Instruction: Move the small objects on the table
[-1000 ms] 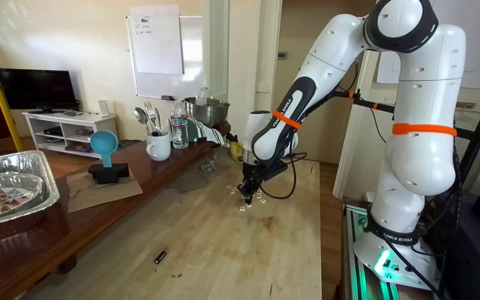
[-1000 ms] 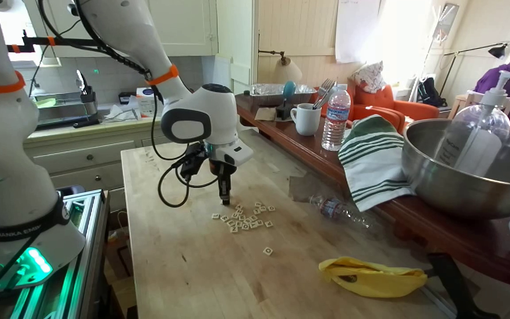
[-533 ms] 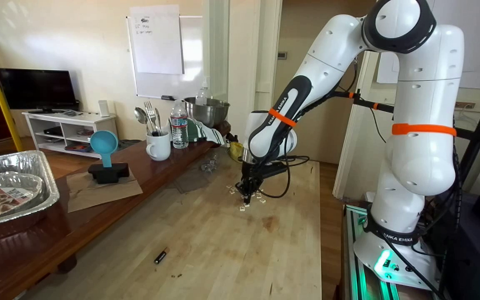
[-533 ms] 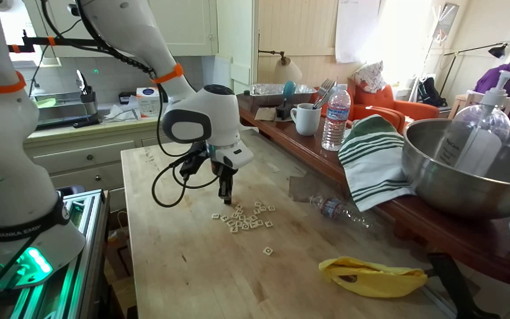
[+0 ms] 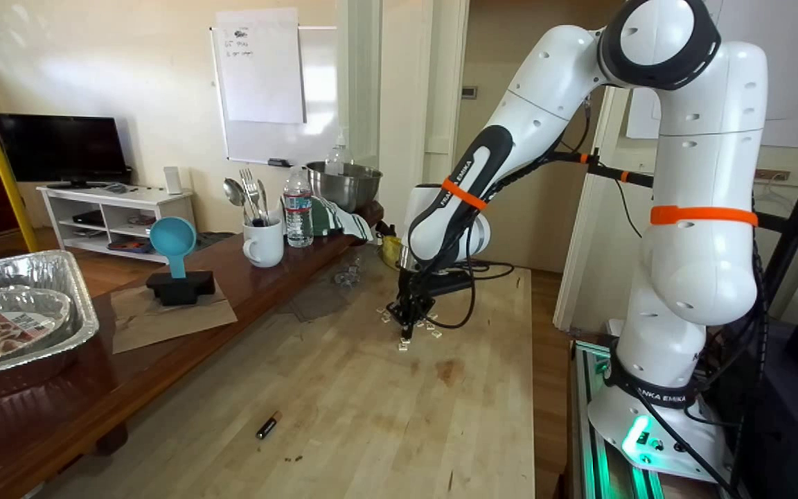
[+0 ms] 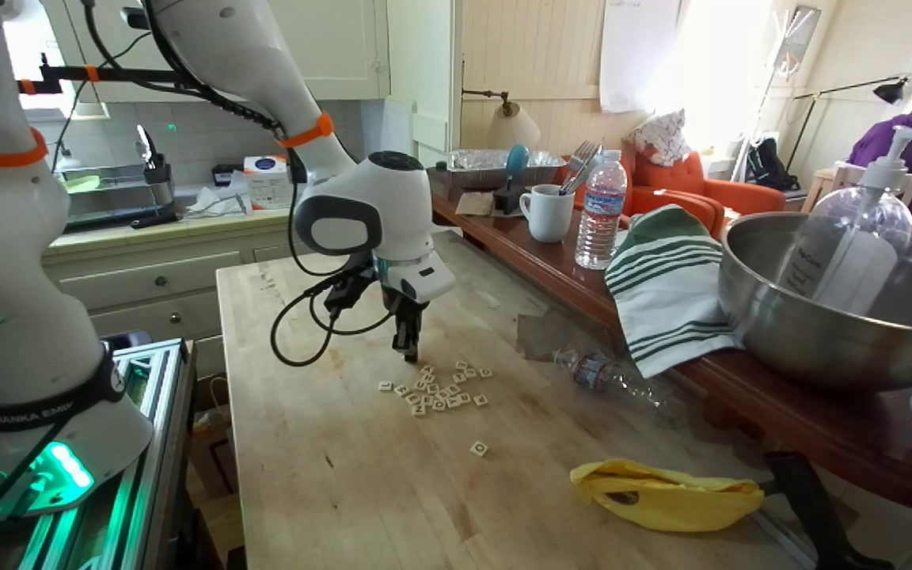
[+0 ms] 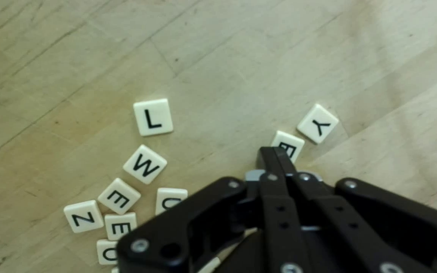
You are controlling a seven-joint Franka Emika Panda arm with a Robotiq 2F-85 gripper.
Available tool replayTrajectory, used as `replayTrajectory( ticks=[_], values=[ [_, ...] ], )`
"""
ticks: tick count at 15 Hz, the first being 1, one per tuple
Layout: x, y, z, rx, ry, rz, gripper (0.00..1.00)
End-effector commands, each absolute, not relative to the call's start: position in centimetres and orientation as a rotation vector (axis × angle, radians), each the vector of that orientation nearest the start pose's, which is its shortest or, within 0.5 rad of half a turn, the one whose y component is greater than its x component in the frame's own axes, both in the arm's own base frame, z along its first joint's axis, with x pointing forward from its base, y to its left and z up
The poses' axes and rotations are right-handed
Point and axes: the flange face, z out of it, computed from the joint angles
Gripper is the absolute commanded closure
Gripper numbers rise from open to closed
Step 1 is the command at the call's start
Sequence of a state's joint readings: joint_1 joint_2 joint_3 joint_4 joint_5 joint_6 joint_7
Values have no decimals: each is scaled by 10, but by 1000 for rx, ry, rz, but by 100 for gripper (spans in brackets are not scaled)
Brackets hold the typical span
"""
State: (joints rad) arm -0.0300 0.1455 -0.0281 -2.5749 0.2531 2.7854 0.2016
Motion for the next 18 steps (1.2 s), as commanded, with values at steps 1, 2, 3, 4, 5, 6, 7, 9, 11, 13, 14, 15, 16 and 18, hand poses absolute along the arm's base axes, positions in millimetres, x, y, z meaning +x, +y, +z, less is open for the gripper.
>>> replayTrajectory(
  ticks=[1,2,3,4,5,6,7,9,11,13,14,15,16,18],
  values=[
    [458,-32,204,-2921,814,-36,100],
    [458,-31,204,-2916,822,-35,100],
    [459,-31,204,-2912,831,-32,100],
    [459,-30,204,-2910,838,-29,100],
    [458,-30,204,-2909,848,-27,100],
    [458,-30,204,-2907,855,-23,100],
    [457,-29,204,-2904,865,-18,100],
    [456,-29,203,-2903,880,-13,100],
    [454,-28,203,-2899,897,-8,100],
    [454,-27,204,-2893,914,-4,100],
    [454,-26,204,-2890,920,-2,100],
    [454,-26,204,-2888,924,-2,100],
    [453,-25,204,-2887,928,1,100],
    [452,-25,204,-2887,938,5,100]
  ],
)
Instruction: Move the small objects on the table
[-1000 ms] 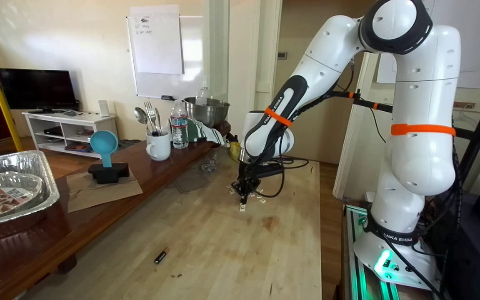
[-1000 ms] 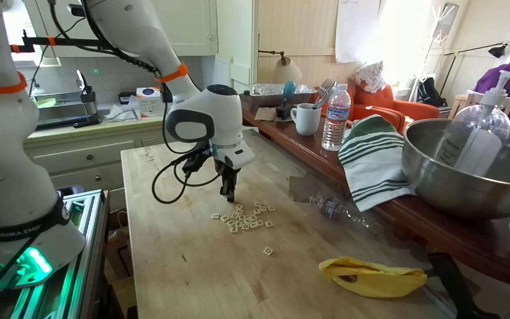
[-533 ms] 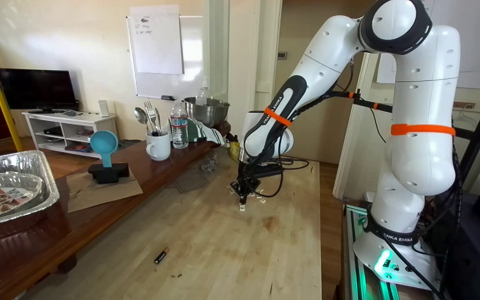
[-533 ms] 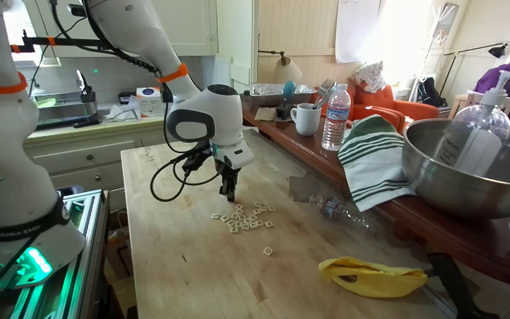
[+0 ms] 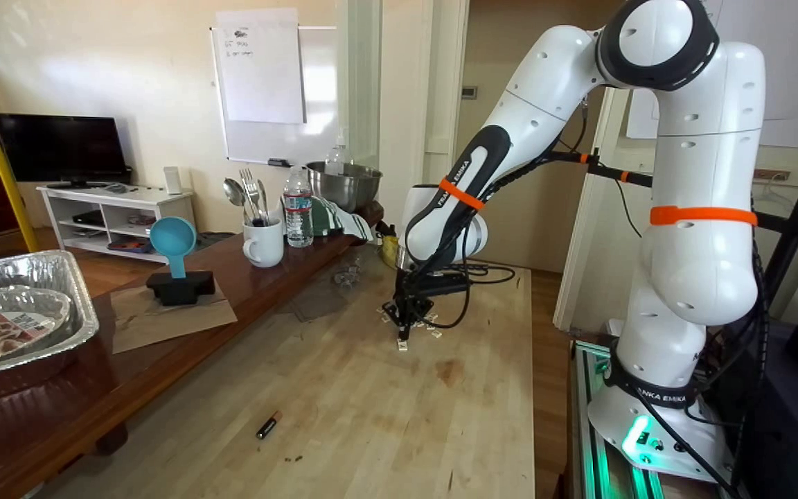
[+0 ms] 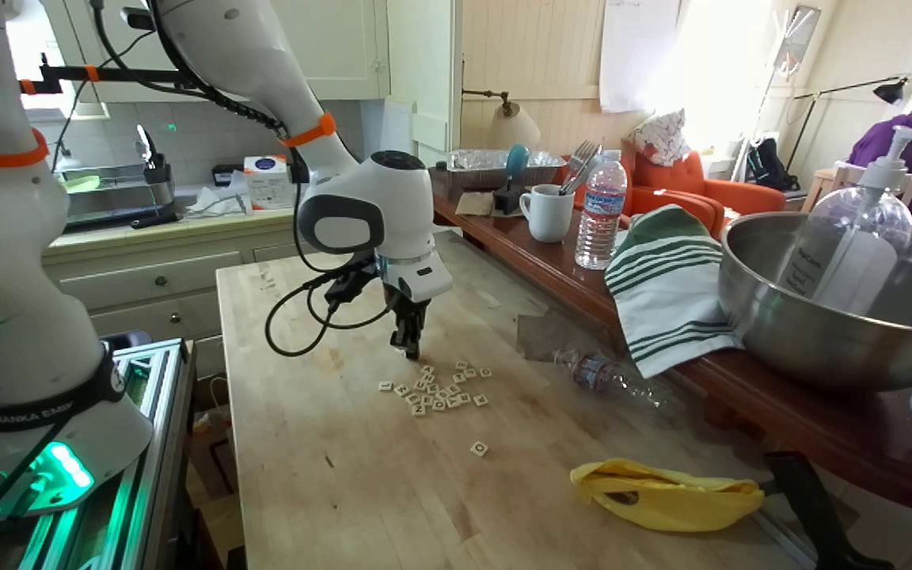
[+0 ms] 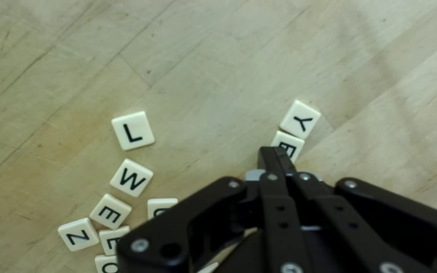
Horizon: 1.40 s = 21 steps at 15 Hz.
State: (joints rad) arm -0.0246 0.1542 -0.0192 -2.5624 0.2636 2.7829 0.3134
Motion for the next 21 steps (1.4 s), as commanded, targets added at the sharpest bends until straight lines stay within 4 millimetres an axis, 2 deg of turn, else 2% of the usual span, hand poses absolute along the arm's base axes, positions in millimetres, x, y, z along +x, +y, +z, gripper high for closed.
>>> replayTrajectory(
  ticks=[1,8,21],
  values=[
    [452,-25,204,-2885,939,8,100],
    [449,-24,204,-2875,945,27,100],
    [432,-36,238,-2865,967,-145,100]
  ],
)
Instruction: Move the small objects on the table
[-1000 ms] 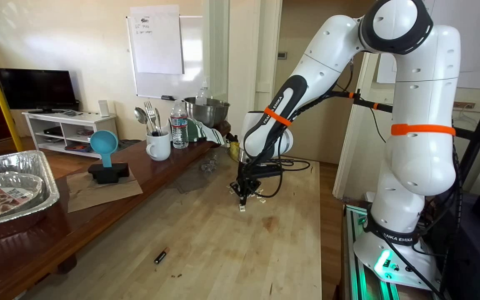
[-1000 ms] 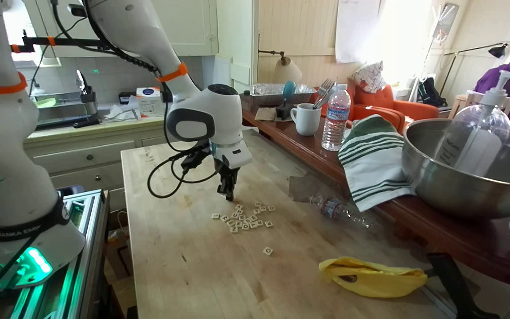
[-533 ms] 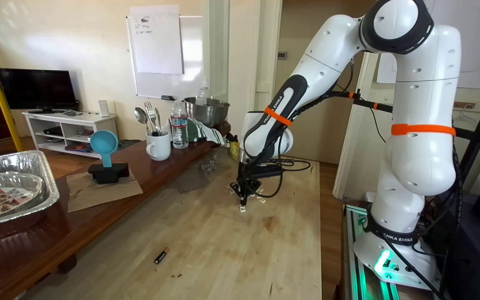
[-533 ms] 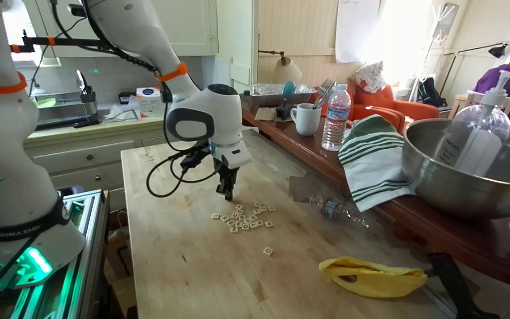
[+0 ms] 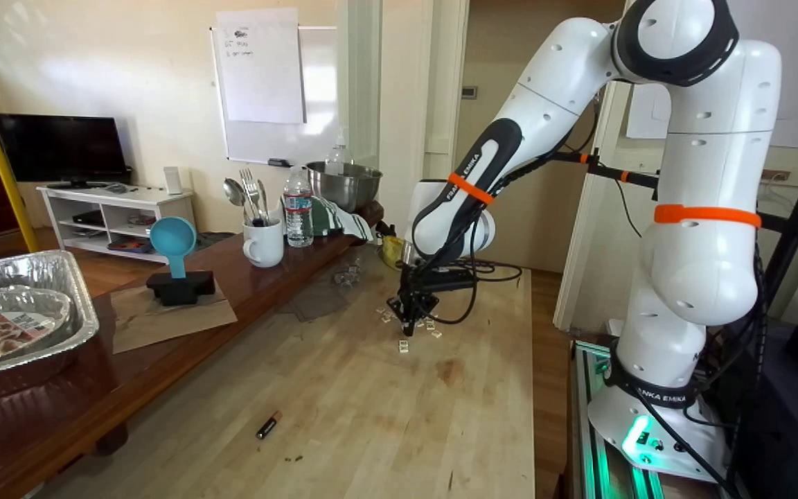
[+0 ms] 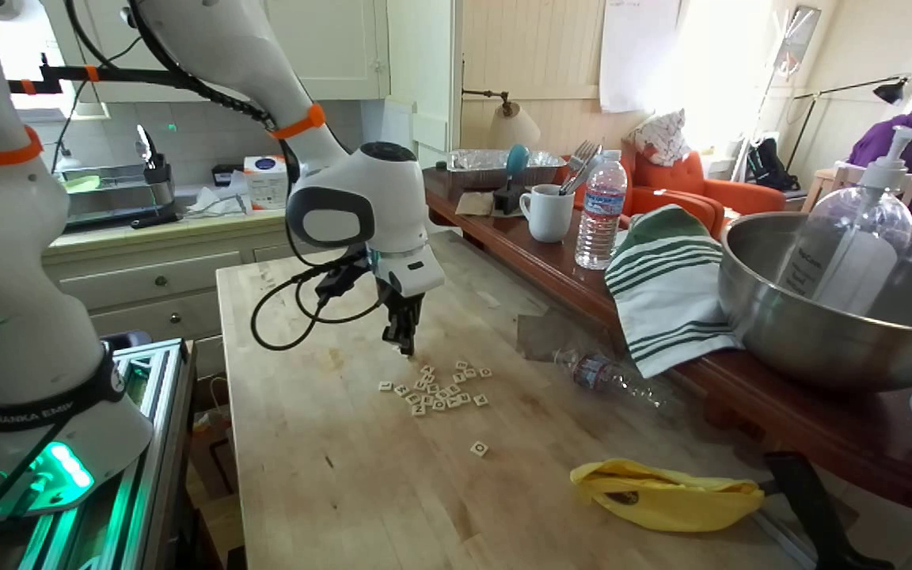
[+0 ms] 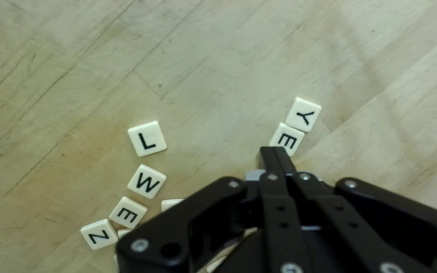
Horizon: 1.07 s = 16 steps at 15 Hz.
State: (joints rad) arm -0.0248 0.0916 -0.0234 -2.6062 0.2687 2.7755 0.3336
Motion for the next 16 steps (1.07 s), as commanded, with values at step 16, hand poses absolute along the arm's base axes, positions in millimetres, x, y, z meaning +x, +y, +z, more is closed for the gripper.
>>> replayTrajectory(
  ticks=[16],
  values=[
    [451,-60,222,-3053,751,-405,100]
  ],
)
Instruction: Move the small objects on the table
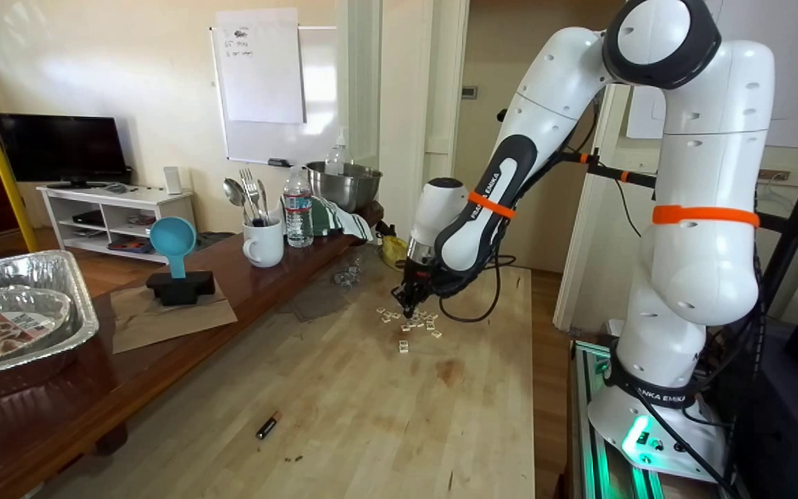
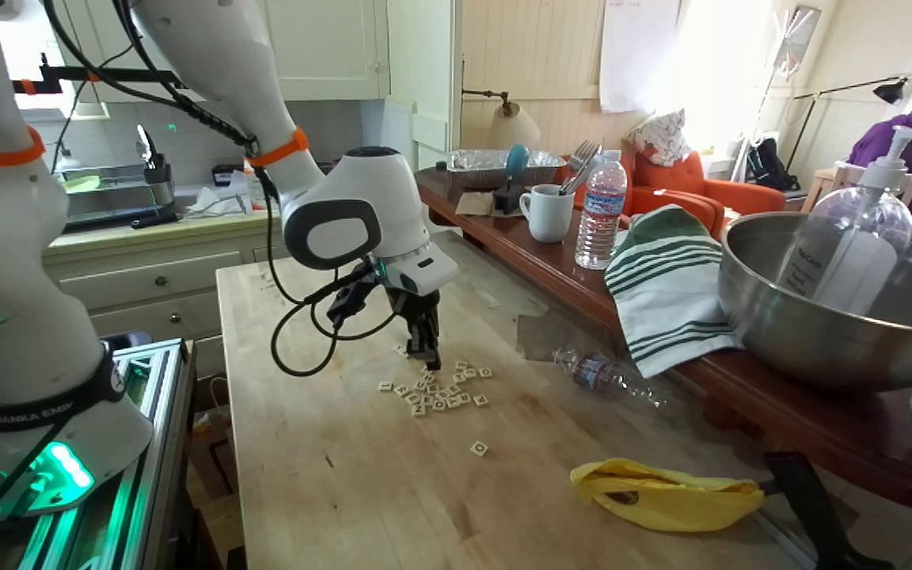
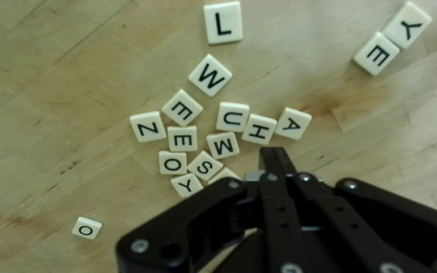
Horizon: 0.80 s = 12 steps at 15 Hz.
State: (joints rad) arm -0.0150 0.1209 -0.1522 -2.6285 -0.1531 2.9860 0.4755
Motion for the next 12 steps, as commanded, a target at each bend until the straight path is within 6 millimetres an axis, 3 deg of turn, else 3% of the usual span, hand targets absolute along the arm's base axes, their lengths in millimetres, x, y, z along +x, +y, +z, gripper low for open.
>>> replayTrajectory(
  ticks=[1,12],
  values=[
    [452,-58,221,-3055,743,-405,100],
    [454,-46,204,-3106,674,-373,100]
  ],
)
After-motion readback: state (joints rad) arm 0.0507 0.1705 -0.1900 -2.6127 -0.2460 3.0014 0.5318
